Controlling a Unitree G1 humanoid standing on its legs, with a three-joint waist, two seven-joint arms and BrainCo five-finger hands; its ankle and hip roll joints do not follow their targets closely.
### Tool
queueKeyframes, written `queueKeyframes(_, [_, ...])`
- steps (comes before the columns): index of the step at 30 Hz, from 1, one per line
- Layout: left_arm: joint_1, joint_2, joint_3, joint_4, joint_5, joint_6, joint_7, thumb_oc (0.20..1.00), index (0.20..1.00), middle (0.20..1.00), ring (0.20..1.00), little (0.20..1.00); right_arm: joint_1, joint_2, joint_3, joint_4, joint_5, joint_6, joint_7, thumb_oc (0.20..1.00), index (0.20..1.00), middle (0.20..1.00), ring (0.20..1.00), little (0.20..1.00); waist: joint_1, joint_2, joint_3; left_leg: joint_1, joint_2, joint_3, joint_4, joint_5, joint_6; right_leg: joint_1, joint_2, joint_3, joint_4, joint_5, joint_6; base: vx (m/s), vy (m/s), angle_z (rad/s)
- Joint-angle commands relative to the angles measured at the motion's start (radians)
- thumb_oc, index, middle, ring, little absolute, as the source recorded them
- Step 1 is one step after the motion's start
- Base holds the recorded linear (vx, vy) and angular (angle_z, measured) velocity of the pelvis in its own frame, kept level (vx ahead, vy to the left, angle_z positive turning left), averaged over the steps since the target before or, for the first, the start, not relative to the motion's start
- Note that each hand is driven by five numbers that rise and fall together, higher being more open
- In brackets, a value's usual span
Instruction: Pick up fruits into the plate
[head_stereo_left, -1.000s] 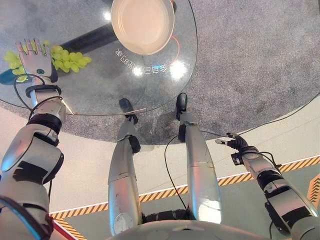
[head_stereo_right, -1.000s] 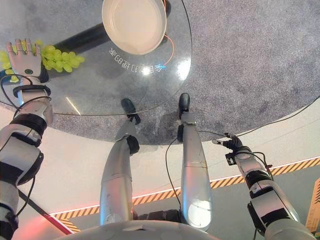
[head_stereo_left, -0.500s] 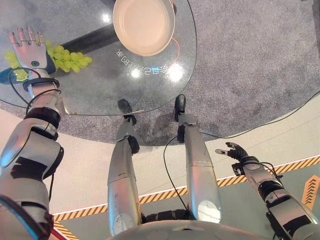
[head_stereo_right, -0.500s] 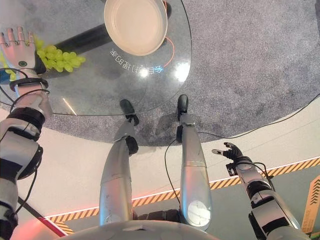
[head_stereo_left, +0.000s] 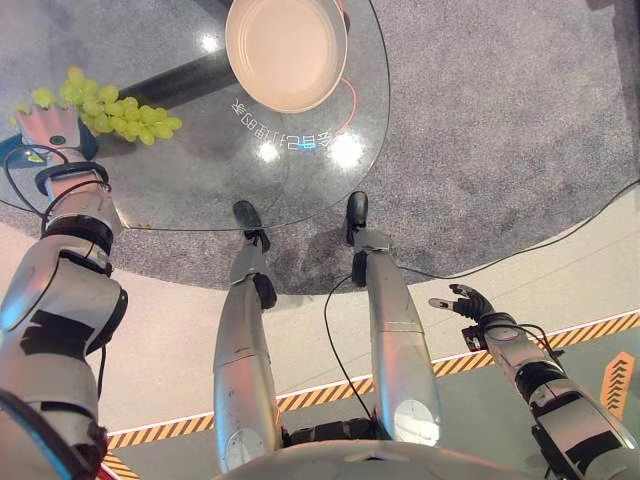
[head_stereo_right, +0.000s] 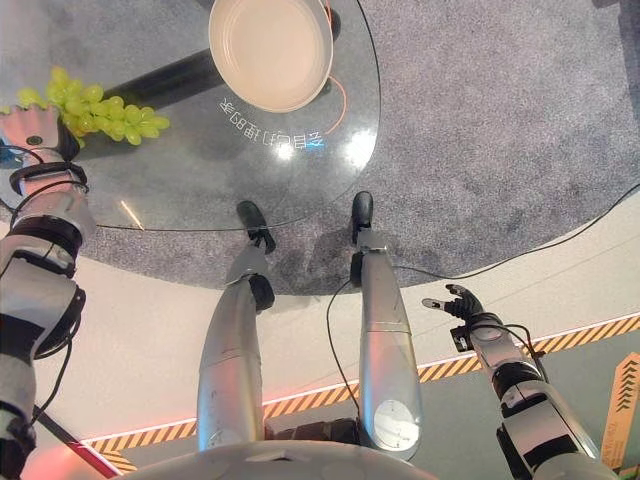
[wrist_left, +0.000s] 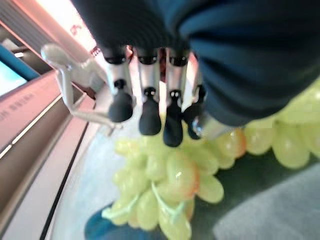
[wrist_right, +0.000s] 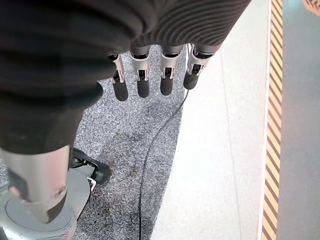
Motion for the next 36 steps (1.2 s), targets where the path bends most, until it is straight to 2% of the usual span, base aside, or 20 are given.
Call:
queueKeyframes(1, [0.011,0.049,-0.003,0.071,-0.017,-0.003,-0.015,0.200,0.200,0.200,0.200,0.200,0.072,-0.036,0.028,-0.007,0.013,0.020,-0.012,1.000,1.000,1.000,1.000,1.000,0.014,-0.038,-0.019,0.003,-0.039,-0.001,0.165,-0.186,-0.014,0.041,0.054,0.039,-0.101,0.079,0.018,0.07,0.008,0.04])
queueKeyframes(2, [0.016,0.047,-0.003,0.071,-0.018,-0.005,-0.013,0.200,0.200,0.200,0.200,0.200,0.071,-0.037,0.028,-0.010,0.012,0.021,-0.012,1.000,1.000,1.000,1.000,1.000,0.013,-0.038,-0.019,0.003,-0.039,0.000,0.164,-0.185,-0.014,0.039,0.055,0.040,-0.101,0.080,0.017,0.00,0.000,0.00])
queueKeyframes(3, [0.011,0.049,0.001,0.071,-0.020,-0.007,-0.011,0.200,0.200,0.200,0.200,0.200,0.063,-0.039,0.025,-0.013,0.011,0.022,-0.012,1.000,1.000,1.000,1.000,1.000,0.009,-0.041,-0.019,-0.018,-0.042,0.009,0.149,-0.147,-0.007,0.019,0.051,0.038,-0.116,0.113,0.010,-0.07,0.002,0.01])
queueKeyframes(4, [0.018,0.048,0.002,0.071,-0.030,-0.016,-0.003,0.200,0.200,0.200,0.200,0.200,0.062,-0.040,0.028,-0.016,0.011,0.022,-0.013,1.000,1.000,1.000,1.000,1.000,0.009,-0.041,-0.019,-0.017,-0.040,0.011,0.145,-0.145,-0.007,0.019,0.052,0.038,-0.117,0.113,0.010,0.00,0.000,0.00])
queueKeyframes(5, [0.026,0.046,0.001,0.071,-0.029,-0.018,-0.003,0.200,0.200,0.200,0.200,0.200,0.070,-0.040,0.031,-0.015,0.011,0.022,-0.013,1.000,1.000,1.000,1.000,1.000,0.013,-0.038,-0.019,0.003,-0.037,0.002,0.158,-0.182,-0.015,0.039,0.056,0.040,-0.102,0.079,0.017,0.06,0.011,0.00])
queueKeyframes(7, [0.027,0.047,0.002,0.070,-0.055,-0.037,0.012,0.200,0.200,0.200,0.200,0.200,0.067,-0.044,0.036,-0.015,0.013,0.020,-0.012,1.000,1.000,1.000,1.000,1.000,0.013,-0.038,-0.019,0.004,-0.036,0.002,0.154,-0.178,-0.016,0.039,0.057,0.040,-0.101,0.078,0.016,0.00,0.005,-0.01])
queueKeyframes(8, [0.019,0.049,0.005,0.069,-0.058,-0.039,0.015,0.200,0.200,0.200,0.200,0.200,0.059,-0.046,0.033,-0.017,0.013,0.020,-0.012,1.000,1.000,1.000,1.000,1.000,0.010,-0.040,-0.019,-0.017,-0.040,0.011,0.140,-0.141,-0.008,0.018,0.053,0.039,-0.116,0.111,0.009,-0.07,-0.001,-0.02])
queueKeyframes(13, [0.023,0.047,0.030,0.035,-0.164,-0.087,0.111,0.200,0.200,0.200,0.200,0.200,0.054,-0.041,0.042,-0.028,0.014,0.030,-0.015,1.000,1.000,1.000,1.000,1.000,0.016,-0.040,-0.019,-0.005,-0.041,0.012,0.123,-0.135,-0.010,0.029,0.055,0.035,-0.125,0.109,0.010,-0.01,-0.001,0.00])
queueKeyframes(14, [0.016,0.049,0.045,0.024,-0.180,-0.109,0.144,0.307,0.307,0.307,0.307,0.307,0.053,-0.036,0.045,-0.028,0.014,0.034,-0.017,1.000,1.000,1.000,1.000,1.000,0.019,-0.041,-0.019,-0.003,-0.040,0.013,0.119,-0.134,-0.011,0.032,0.054,0.032,-0.126,0.108,0.010,0.00,0.000,0.00])
queueKeyframes(15, [0.015,0.050,0.047,0.023,-0.186,-0.117,0.156,0.307,0.307,0.307,0.307,0.307,0.053,-0.035,0.047,-0.027,0.015,0.033,-0.017,1.000,1.000,1.000,1.000,1.000,0.019,-0.041,-0.019,-0.004,-0.039,0.013,0.119,-0.133,-0.011,0.032,0.054,0.031,-0.126,0.107,0.010,-0.01,-0.038,0.00])
queueKeyframes(16, [0.007,0.051,0.054,0.011,-0.198,-0.132,0.180,1.000,1.000,1.000,1.000,1.000,0.056,-0.031,0.049,-0.022,0.016,0.029,-0.016,1.000,1.000,1.000,1.000,1.000,0.022,-0.041,-0.019,-0.001,-0.039,0.012,0.116,-0.133,-0.011,0.035,0.054,0.028,-0.127,0.105,0.009,-0.01,-0.039,0.00])
queueKeyframes(20, [-0.004,0.059,0.080,-0.022,-0.223,-0.151,0.209,1.000,1.000,1.000,1.000,1.000,0.063,-0.024,0.053,-0.024,0.020,0.027,-0.020,1.000,1.000,1.000,1.000,1.000,0.027,-0.045,-0.019,-0.001,-0.039,0.009,0.113,-0.132,-0.012,0.037,0.054,0.024,-0.130,0.106,0.010,0.00,-0.040,0.02])
queueKeyframes(26, [-0.039,0.068,0.093,-0.076,-0.270,-0.213,0.230,1.000,1.000,1.000,1.000,1.000,0.076,-0.013,0.060,-0.025,0.014,0.024,-0.020,1.000,1.000,1.000,1.000,1.000,0.031,-0.047,-0.019,0.002,-0.040,0.006,0.103,-0.132,-0.009,0.038,0.059,0.023,-0.129,0.103,0.010,0.00,-0.036,0.02])
queueKeyframes(30, [-0.043,0.073,0.094,-0.113,-0.307,-0.247,0.194,1.000,1.000,1.000,1.000,1.000,0.085,-0.012,0.058,-0.031,0.013,0.025,-0.022,1.000,1.000,1.000,1.000,1.000,0.035,-0.040,-0.019,0.014,-0.044,0.006,0.086,-0.127,-0.008,0.047,0.060,0.019,-0.135,0.101,0.010,0.00,0.000,0.00])
queueKeyframes(33, [-0.035,0.077,0.101,-0.142,-0.344,-0.240,0.153,1.000,1.000,1.000,1.000,1.000,0.091,-0.010,0.051,-0.035,0.008,0.028,-0.021,1.000,1.000,1.000,1.000,1.000,0.038,-0.035,-0.019,0.022,-0.047,0.007,0.078,-0.125,-0.008,0.051,0.057,0.016,-0.140,0.101,0.012,0.00,-0.021,0.00])
queueKeyframes(36, [-0.017,0.081,0.103,-0.176,-0.309,-0.243,0.149,1.000,1.000,1.000,1.000,1.000,0.102,-0.010,0.042,-0.044,0.003,0.032,-0.025,1.000,1.000,1.000,1.000,1.000,0.041,-0.029,-0.019,0.031,-0.050,0.007,0.072,-0.125,-0.009,0.059,0.054,0.013,-0.145,0.101,0.012,0.00,-0.011,0.00])
